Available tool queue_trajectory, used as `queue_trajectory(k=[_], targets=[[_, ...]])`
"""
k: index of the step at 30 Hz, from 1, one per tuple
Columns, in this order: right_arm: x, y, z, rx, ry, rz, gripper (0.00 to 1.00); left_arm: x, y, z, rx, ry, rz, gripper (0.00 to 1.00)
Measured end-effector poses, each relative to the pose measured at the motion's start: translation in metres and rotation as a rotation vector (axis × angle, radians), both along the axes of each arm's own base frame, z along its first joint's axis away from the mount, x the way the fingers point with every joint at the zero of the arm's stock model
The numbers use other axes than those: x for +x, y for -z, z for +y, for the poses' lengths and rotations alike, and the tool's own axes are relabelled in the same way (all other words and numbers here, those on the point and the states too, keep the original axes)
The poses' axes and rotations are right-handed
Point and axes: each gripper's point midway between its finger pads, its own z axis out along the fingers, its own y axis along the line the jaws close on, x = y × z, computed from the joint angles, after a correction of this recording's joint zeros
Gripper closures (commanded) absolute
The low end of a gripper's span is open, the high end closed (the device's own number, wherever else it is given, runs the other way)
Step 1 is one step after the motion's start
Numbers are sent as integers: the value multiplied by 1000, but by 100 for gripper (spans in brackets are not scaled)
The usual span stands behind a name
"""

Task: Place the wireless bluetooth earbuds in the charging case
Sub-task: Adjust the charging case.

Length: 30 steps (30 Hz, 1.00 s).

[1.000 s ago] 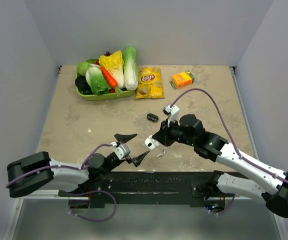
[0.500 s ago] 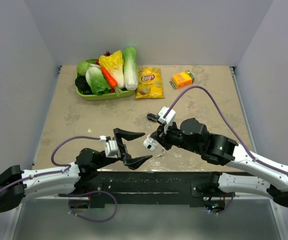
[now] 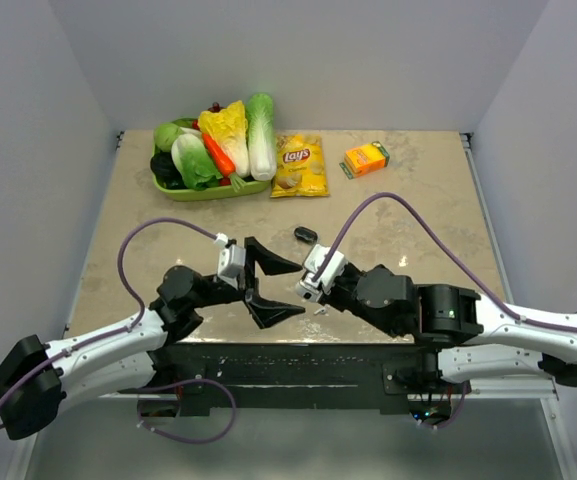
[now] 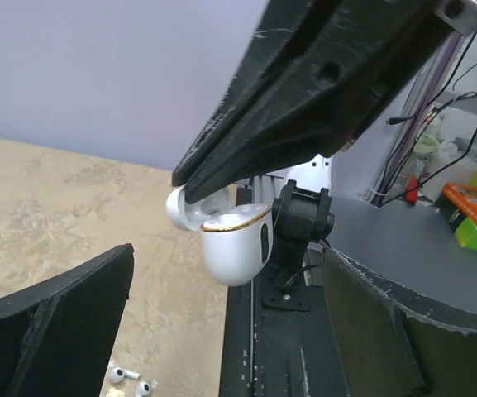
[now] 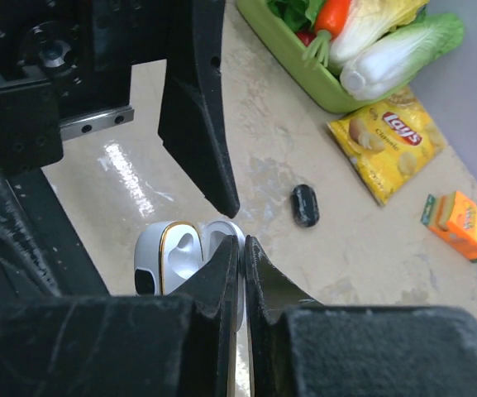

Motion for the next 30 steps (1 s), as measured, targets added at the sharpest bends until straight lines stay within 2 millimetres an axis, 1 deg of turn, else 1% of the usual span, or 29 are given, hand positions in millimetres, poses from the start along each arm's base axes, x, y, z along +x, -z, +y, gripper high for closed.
queue_trajectory(k=[1, 3, 4, 7, 8, 12, 13, 16, 18, 21, 22, 23, 27, 29, 30], targets=[[0, -1, -1, -8, 6, -16, 100, 3, -2, -1, 1, 8, 17, 7], [0, -4, -4, -24, 24, -51, 100, 7, -1, -1, 3, 26, 52, 10], [0, -5, -5, -30, 32, -66, 100, 8, 1, -2, 6, 33, 68, 15], [2, -7, -7, -42, 59, -95, 100, 7, 8, -5, 21, 62, 107, 23], [3, -7, -7, -46, 63, -100, 100, 6, 10, -6, 24, 69, 115, 24], [4, -1, -3, -76, 76, -116, 100, 5, 14, -9, 31, 90, 136, 23], [4, 0, -2, -83, 79, -120, 100, 5, 14, -10, 30, 93, 140, 21], [3, 4, 2, -96, 76, -122, 100, 5, 13, -10, 22, 99, 144, 21], [2, 4, 3, -98, 74, -122, 100, 5, 13, -11, 20, 102, 144, 24], [2, 4, 4, -93, 74, -122, 100, 6, 14, -12, 21, 103, 146, 33], [2, 3, 4, -90, 75, -122, 100, 6, 14, -12, 19, 105, 144, 39], [2, 3, 4, -89, 74, -122, 100, 6, 14, -13, 19, 107, 145, 40], [2, 2, 5, -83, 74, -122, 100, 5, 17, -15, 20, 121, 155, 41], [2, 2, 5, -80, 73, -121, 100, 5, 18, -15, 21, 125, 156, 39], [2, 2, 6, -79, 72, -121, 100, 5, 18, -16, 20, 126, 155, 35]])
